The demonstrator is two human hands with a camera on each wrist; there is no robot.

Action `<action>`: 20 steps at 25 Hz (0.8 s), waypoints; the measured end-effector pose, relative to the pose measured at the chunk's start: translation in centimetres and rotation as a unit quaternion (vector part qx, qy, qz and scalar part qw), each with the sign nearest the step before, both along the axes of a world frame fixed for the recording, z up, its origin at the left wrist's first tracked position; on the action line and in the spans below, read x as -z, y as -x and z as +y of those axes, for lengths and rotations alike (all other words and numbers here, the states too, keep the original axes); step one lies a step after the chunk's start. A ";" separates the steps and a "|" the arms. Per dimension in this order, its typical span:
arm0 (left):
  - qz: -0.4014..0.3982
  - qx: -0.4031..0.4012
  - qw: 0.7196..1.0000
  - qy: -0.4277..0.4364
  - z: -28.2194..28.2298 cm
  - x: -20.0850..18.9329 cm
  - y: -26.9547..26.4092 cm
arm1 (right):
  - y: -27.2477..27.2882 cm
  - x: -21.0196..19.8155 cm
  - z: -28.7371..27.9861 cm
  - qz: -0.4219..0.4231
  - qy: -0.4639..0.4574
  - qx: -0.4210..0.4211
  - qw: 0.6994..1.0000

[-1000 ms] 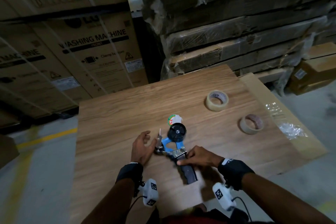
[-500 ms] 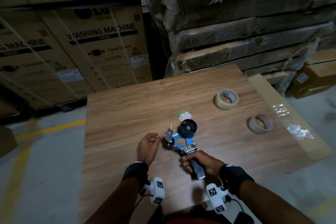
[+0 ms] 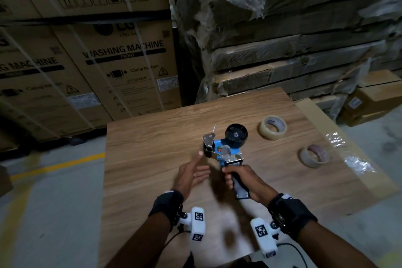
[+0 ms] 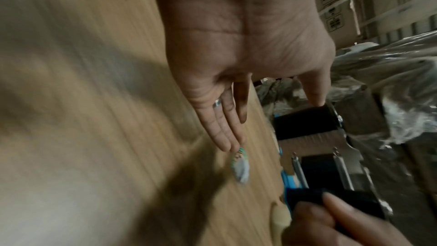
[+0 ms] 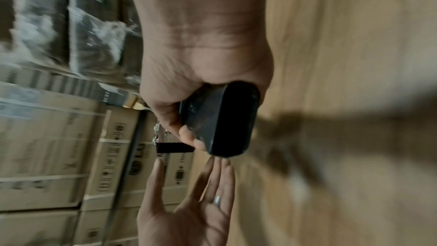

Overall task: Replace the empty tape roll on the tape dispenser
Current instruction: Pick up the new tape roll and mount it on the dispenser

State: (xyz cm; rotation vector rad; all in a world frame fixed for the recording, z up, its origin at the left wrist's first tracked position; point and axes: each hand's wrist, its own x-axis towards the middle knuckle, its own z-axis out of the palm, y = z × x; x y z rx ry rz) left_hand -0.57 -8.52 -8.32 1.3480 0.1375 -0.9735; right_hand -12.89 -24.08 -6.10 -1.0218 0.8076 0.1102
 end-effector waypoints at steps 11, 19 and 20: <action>0.043 -0.019 0.996 0.076 -4.1 -3.9 0.2 | -1.0 -2.2 -0.1 -0.007 0.063 0.037 0.997; 0.075 -0.088 0.991 0.074 -5.5 -4.7 0.4 | -1.4 -2.3 -0.6 -0.014 0.061 0.042 0.997; 0.078 -0.088 0.990 0.072 -5.5 -4.7 0.4 | -1.3 -2.3 -0.7 -0.012 0.060 0.043 0.997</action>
